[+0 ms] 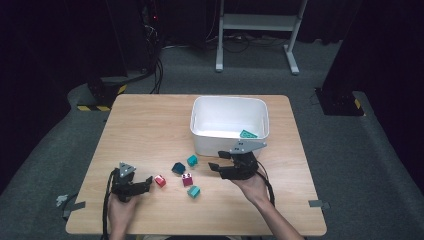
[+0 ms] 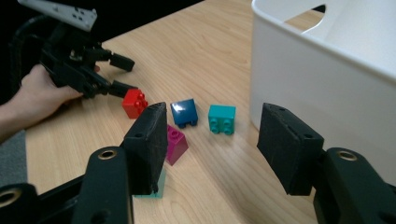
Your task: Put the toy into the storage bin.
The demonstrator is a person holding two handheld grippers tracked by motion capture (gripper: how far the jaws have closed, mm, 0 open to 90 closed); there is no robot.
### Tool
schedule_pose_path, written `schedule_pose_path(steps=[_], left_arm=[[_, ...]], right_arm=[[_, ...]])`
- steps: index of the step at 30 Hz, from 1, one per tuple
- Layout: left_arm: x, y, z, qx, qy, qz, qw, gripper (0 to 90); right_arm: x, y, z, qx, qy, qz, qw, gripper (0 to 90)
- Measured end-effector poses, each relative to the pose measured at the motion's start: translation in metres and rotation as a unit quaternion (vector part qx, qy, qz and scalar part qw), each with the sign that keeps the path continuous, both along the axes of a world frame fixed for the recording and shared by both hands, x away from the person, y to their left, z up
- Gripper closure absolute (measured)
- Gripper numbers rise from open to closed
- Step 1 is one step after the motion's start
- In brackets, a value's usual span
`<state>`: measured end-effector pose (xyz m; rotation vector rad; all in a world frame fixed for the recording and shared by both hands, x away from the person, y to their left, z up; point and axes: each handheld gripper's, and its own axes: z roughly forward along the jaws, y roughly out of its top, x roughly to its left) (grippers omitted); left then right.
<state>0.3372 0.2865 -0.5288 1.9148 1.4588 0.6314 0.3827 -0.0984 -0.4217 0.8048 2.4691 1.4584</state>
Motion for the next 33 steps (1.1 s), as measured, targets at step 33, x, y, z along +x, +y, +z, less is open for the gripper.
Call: schedule_pose_path(steps=[33], left_arm=[[0.0, 0.0, 0.0, 0.0, 0.0, 0.0, 1.0, 15.5]], right_arm=[[-0.021, 0.04, -0.07, -0.025, 0.066, 0.053, 0.9961, 44.1]])
